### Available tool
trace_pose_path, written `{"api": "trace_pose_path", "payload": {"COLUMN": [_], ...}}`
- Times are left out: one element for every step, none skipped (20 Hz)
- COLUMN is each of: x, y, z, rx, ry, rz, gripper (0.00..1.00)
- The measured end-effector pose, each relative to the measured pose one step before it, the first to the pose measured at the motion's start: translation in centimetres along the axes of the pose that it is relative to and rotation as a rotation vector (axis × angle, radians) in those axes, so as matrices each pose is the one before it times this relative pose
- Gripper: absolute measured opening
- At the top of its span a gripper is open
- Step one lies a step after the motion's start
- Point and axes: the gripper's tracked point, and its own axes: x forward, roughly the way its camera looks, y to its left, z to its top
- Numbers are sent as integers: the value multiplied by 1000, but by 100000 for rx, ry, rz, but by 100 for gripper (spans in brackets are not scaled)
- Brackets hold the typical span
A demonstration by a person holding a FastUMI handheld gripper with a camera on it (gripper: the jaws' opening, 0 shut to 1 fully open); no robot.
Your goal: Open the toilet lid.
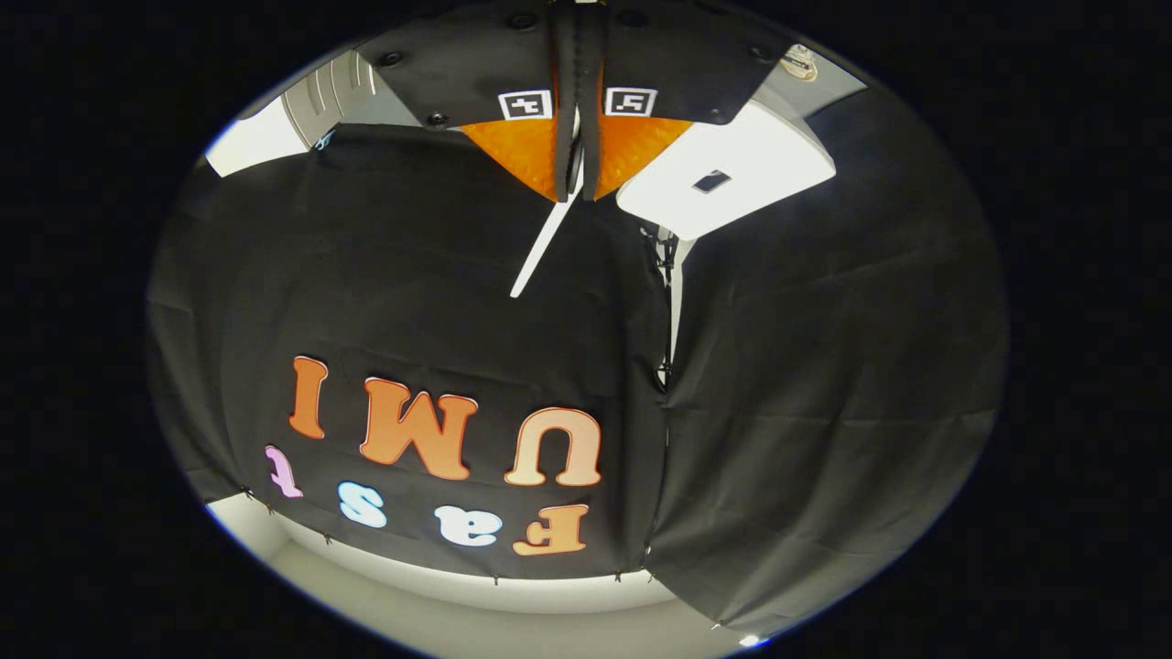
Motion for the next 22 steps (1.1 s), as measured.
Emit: {"api": "trace_pose_path", "payload": {"x": [250,329,189,183,139,185,222,270,94,360,270,269,468,205,258,244,277,254,417,211,181,397], "y": [774,776,744,757,669,586,524,628,685,822,848,902,860,1003,822,996,1138,1003,819,731,819,761], "z": [231,293,172,306,67,242,162,143,153,138,200,77,150,269,110,66,-95,102,105,156,-7,-11], "rx": [-829,-779,-685,-949,-920,-797,-494,-591,-606,-547,-650,-543,-565,-995,-746,-756,-1383,-1448,-1876,-1693,-1147,-1380], "ry": [9,20,-193,-355,-417,-404,-289,-207,-266,-308,-195,-253,-180,-95,-340,-76,60,-260,-211,67,350,266], "rz": [691,837,739,679,406,158,164,187,537,726,955,1202,1058,1000,1005,862,1226,877,101,4,552,529], "gripper": [7,8,8,7,8,8,8,8,8,8,8,8,8,8,8,8,8,8,8,8,8,8]}}
